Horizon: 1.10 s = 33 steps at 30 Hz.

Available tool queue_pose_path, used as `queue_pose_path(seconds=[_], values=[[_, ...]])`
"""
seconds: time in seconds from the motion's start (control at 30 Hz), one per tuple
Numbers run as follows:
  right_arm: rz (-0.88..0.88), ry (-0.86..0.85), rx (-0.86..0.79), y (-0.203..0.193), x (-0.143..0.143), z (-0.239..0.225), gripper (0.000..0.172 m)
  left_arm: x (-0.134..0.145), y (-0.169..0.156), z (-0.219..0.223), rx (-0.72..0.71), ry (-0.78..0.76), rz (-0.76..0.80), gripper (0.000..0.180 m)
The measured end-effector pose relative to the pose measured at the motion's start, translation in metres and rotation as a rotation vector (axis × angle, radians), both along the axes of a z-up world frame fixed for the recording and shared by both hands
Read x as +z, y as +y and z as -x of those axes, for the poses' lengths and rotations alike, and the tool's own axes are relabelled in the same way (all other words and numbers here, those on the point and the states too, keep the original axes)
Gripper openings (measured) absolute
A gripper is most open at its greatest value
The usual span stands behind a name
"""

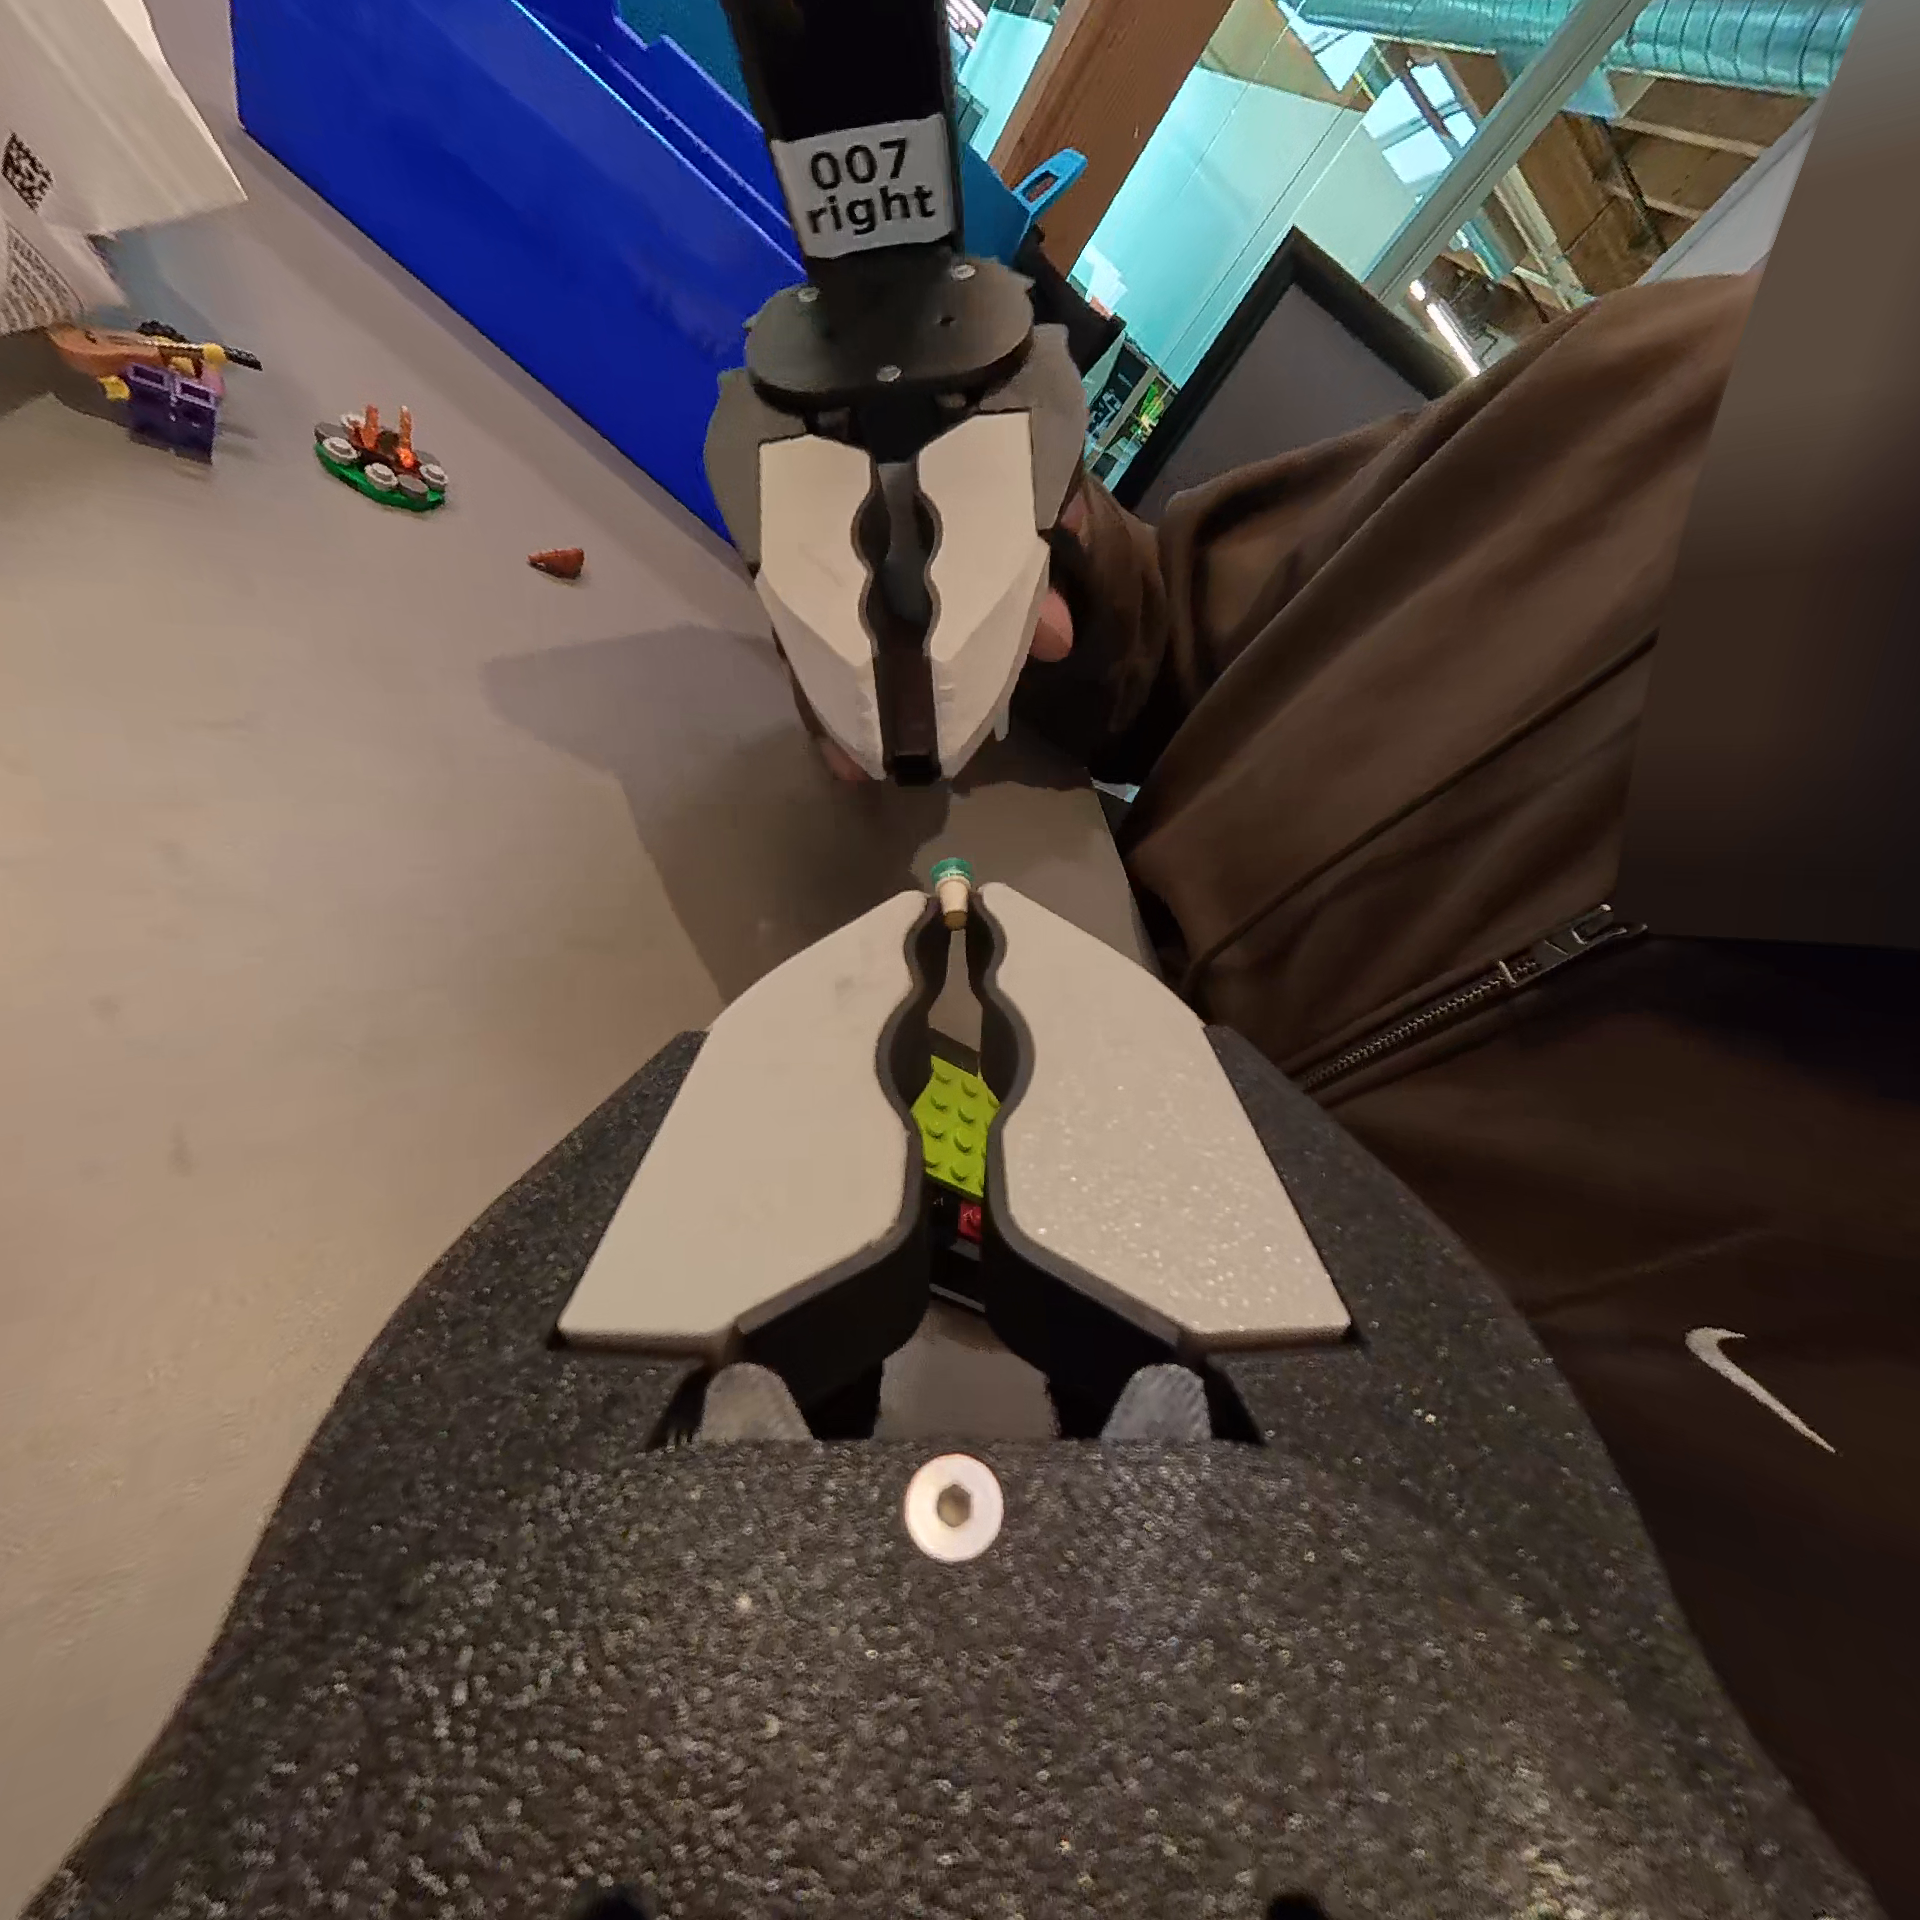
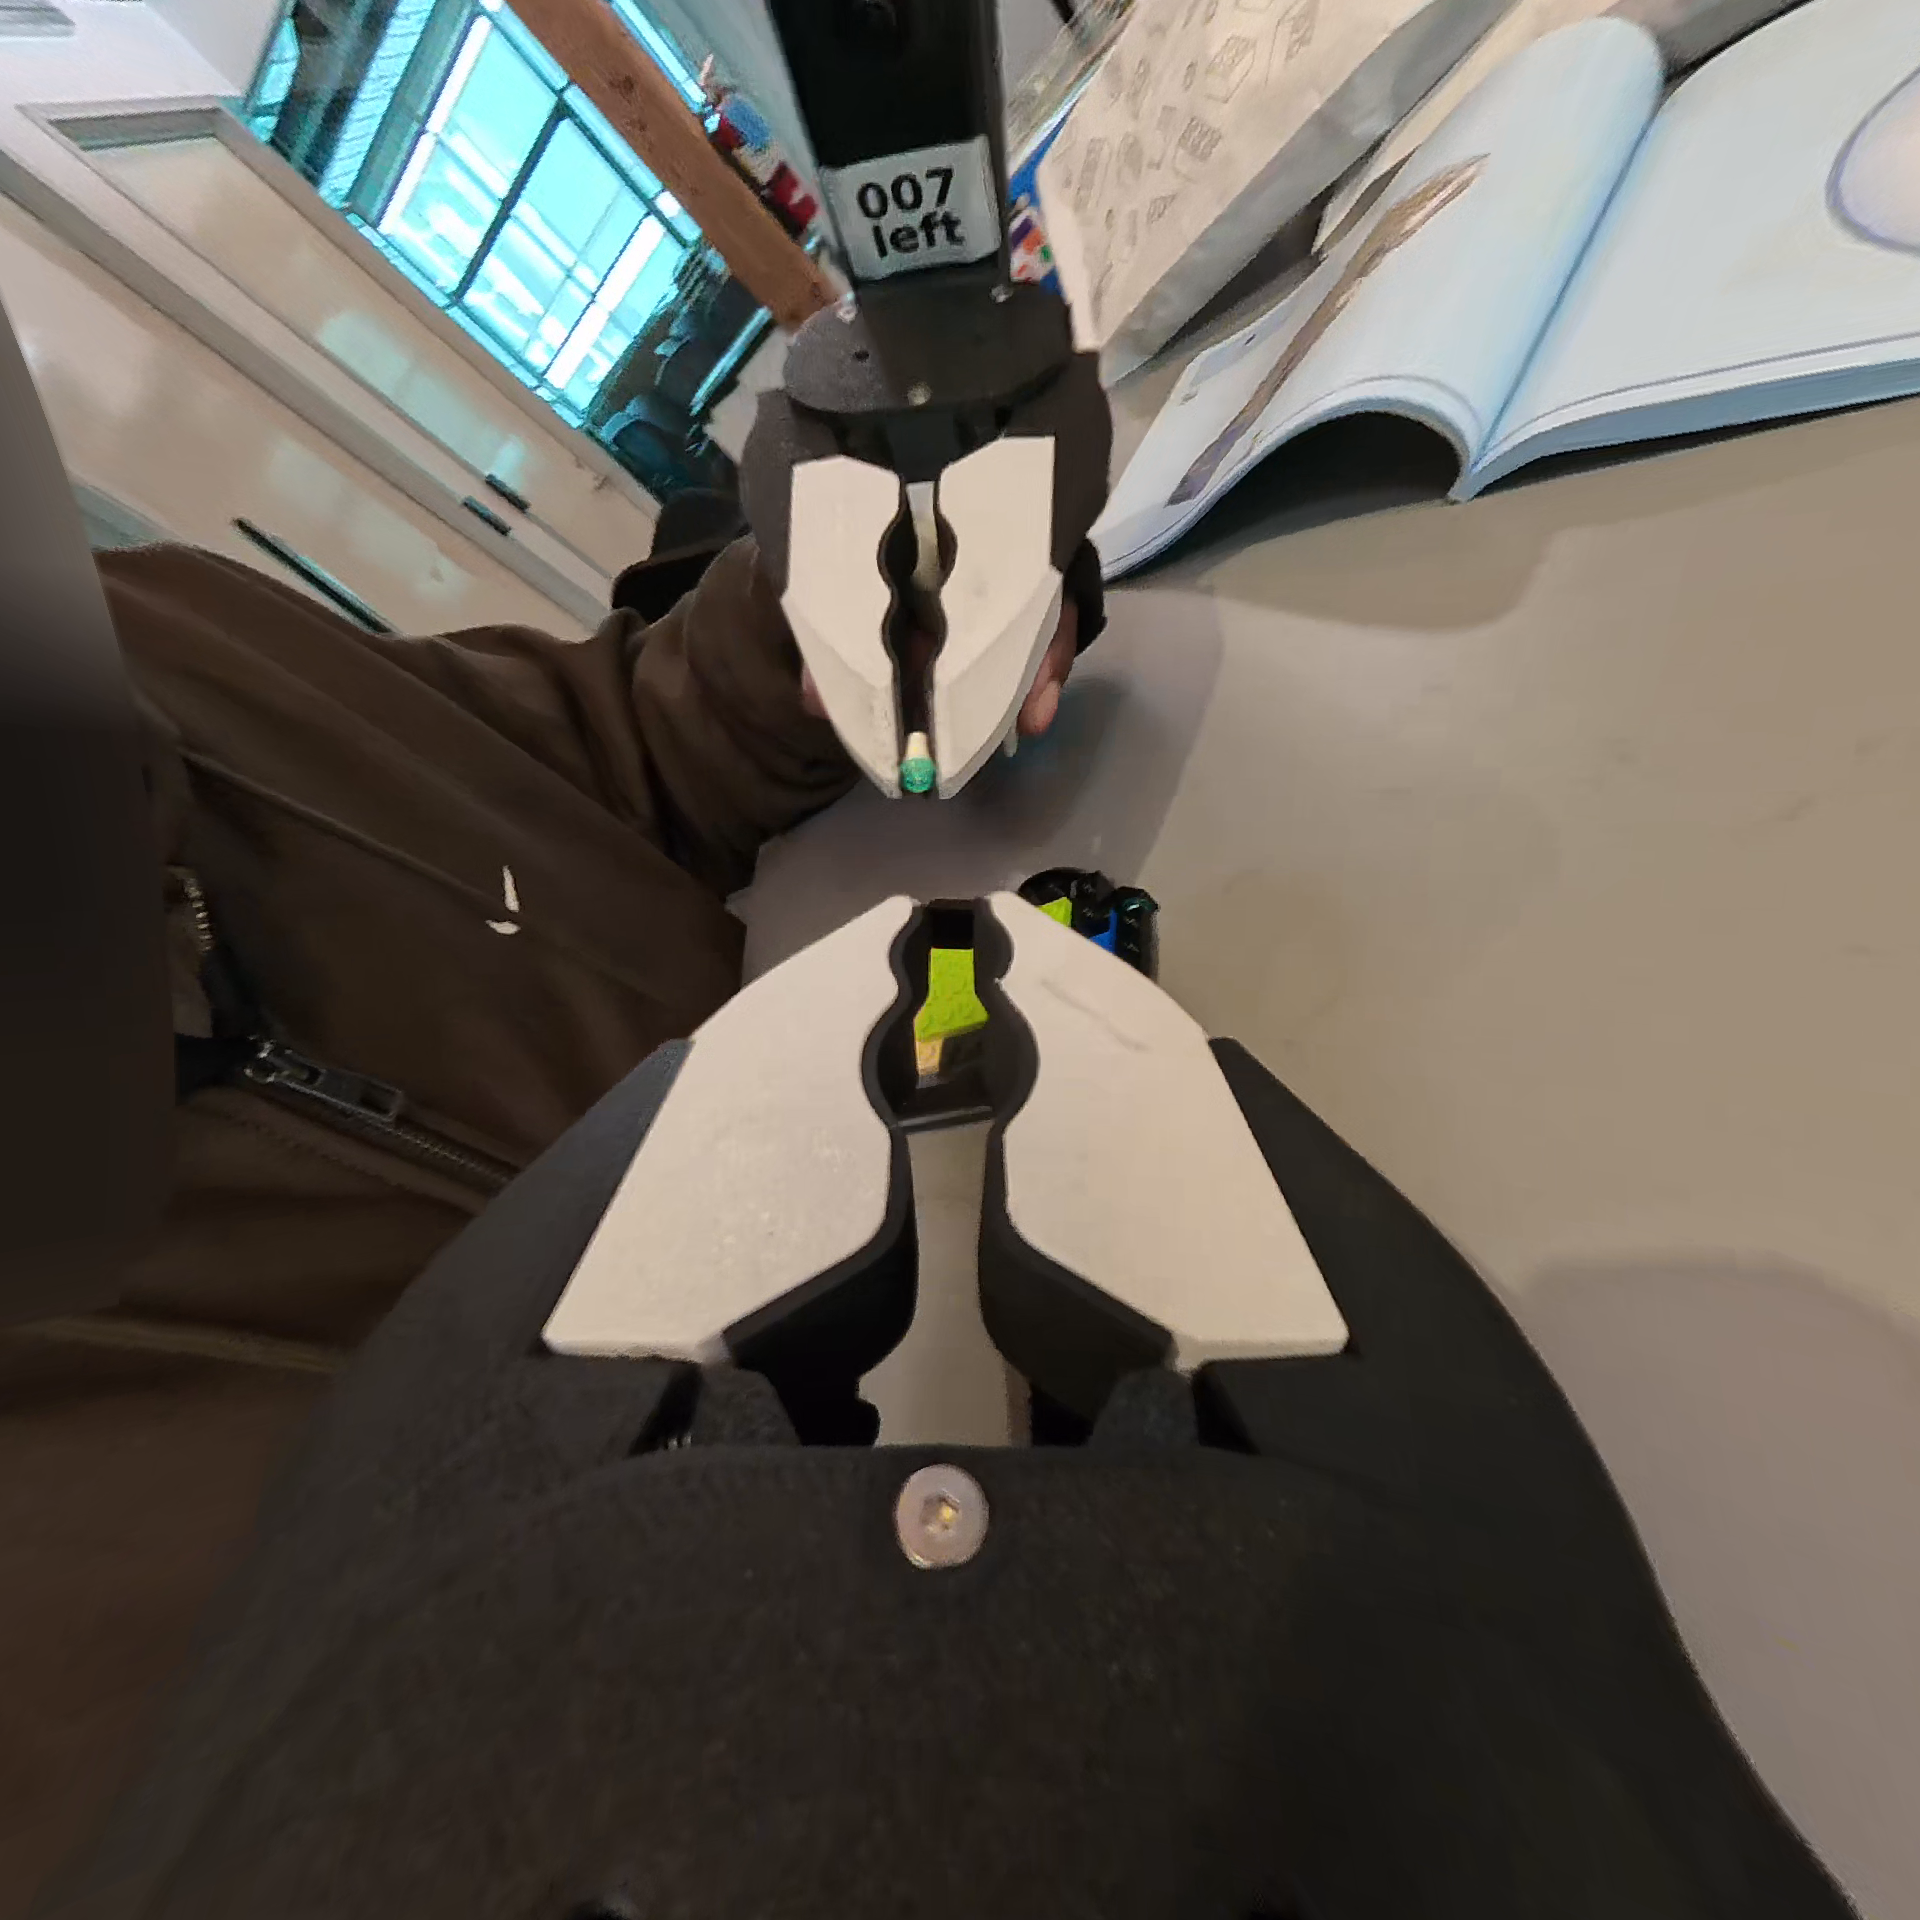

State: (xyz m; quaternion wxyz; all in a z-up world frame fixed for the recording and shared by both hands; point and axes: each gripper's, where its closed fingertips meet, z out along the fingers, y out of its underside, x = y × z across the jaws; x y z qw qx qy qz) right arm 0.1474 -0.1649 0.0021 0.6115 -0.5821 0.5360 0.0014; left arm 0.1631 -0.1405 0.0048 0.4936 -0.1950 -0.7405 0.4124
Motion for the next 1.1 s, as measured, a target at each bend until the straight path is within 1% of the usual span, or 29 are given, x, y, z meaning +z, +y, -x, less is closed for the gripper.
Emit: queue_pose_path(seconds=[0.1, 0.23, 0.3, 0.4, 0.43, 0.5, 0.57, 0.63, 0.7, 0.8, 0.87, 0.93, 1.03, 1.1], values=[[0.048, 0.003, -0.103, -0.01, 0.012, 0.007, 0.008, -0.002, 0.0, 0.0, 0.004, 0.003, -0.005, 0.003], [0.149, -0.009, -0.275, -0.038, 0.044, 0.039, 0.008, -0.003, 0.0, 0.001, 0.011, -0.004, -0.012, 0.003], [0.244, -0.003, -0.409, -0.069, 0.062, 0.064, 0.008, -0.003, 0.0, 0.002, 0.018, -0.009, -0.015, 0.003], [0.399, 0.047, -0.672, -0.138, 0.082, 0.116, 0.008, -0.002, 0.0, 0.002, 0.023, -0.006, -0.021, 0.003], [0.457, 0.087, -0.758, -0.162, 0.082, 0.135, 0.008, -0.002, 0.0, 0.003, 0.022, -0.008, -0.02, 0.003], [0.563, 0.199, -0.877, -0.199, 0.07, 0.17, 0.008, -0.001, 0.001, 0.006, 0.018, -0.016, -0.019, 0.003], [0.602, 0.285, -0.899, -0.212, 0.054, 0.19, 0.018, 0.0, 0.002, 0.009, 0.012, -0.017, -0.019, 0.003], [0.611, 0.317, -0.879, -0.212, 0.043, 0.195, 0.027, 0.0, 0.002, 0.011, 0.006, -0.017, -0.024, 0.003], [0.661, 0.325, -0.858, -0.209, 0.038, 0.194, 0.03, 0.0, 0.003, 0.013, -0.001, -0.019, -0.027, 0.003], [0.739, 0.249, -0.8, -0.194, 0.047, 0.18, 0.03, 0.001, 0.004, 0.015, -0.009, -0.014, -0.03, 0.003], [0.778, 0.16, -0.724, -0.17, 0.055, 0.16, 0.027, 0.004, 0.005, 0.017, -0.02, 0.002, -0.031, 0.003], [0.826, 0.065, -0.622, -0.138, 0.06, 0.134, 0.024, 0.007, 0.007, 0.02, -0.037, 0.021, -0.031, 0.003], [0.869, -0.086, -0.463, -0.083, 0.057, 0.093, 0.017, 0.014, 0.012, 0.025, -0.067, 0.08, -0.034, 0.003], [0.866, -0.185, -0.353, -0.046, 0.048, 0.069, 0.015, 0.018, 0.013, 0.027, -0.077, 0.118, -0.043, 0.003]])
